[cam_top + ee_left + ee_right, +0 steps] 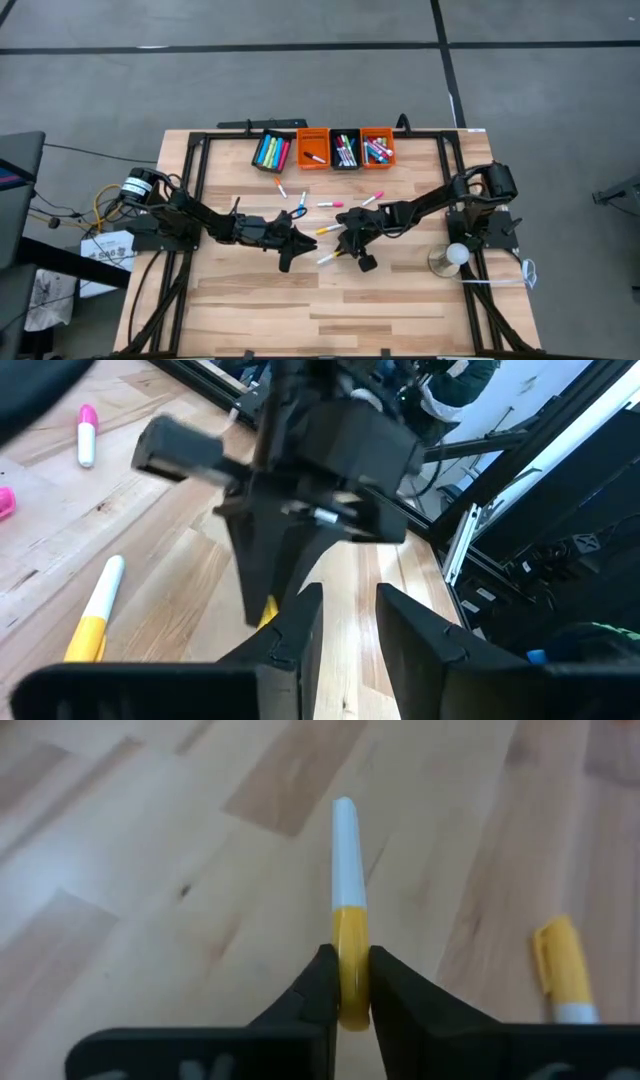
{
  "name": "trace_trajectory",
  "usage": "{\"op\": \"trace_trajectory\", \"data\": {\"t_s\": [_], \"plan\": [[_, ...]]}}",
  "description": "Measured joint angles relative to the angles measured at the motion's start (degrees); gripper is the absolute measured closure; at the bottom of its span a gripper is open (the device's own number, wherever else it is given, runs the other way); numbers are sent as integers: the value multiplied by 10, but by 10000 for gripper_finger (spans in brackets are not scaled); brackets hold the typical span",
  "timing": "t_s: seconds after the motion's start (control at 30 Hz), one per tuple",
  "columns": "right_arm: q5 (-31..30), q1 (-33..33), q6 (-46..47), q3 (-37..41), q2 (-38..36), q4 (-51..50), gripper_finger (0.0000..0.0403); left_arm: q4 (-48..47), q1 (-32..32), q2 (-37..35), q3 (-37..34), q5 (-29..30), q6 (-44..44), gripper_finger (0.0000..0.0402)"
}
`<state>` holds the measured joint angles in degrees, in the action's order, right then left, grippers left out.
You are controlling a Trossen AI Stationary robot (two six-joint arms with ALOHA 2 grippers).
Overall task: Pick & Place Markers
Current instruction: Put the bottom small yellow bottom highlighter pen into the left orange basket
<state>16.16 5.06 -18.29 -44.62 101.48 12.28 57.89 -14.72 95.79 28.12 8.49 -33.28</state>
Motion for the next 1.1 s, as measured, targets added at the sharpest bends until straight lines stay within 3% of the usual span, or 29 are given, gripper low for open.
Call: {"op": "trace_trajectory", "data": {"t_s": [0.23,0.37,0.73,1.1], "plan": [[-2,16,-2,-7,-55,-27,378,0,0,0,0,0,-14,309],[-42,33,-30,-26,-70,-66,369,0,0,0,0,0,-39,309],[-58,62,-67,-71,-65,-121,368,-20,0,0,0,-26,-83,309],[-58,43,-92,-109,-65,-151,370,-30,0,0,0,-42,-78,309]]}}
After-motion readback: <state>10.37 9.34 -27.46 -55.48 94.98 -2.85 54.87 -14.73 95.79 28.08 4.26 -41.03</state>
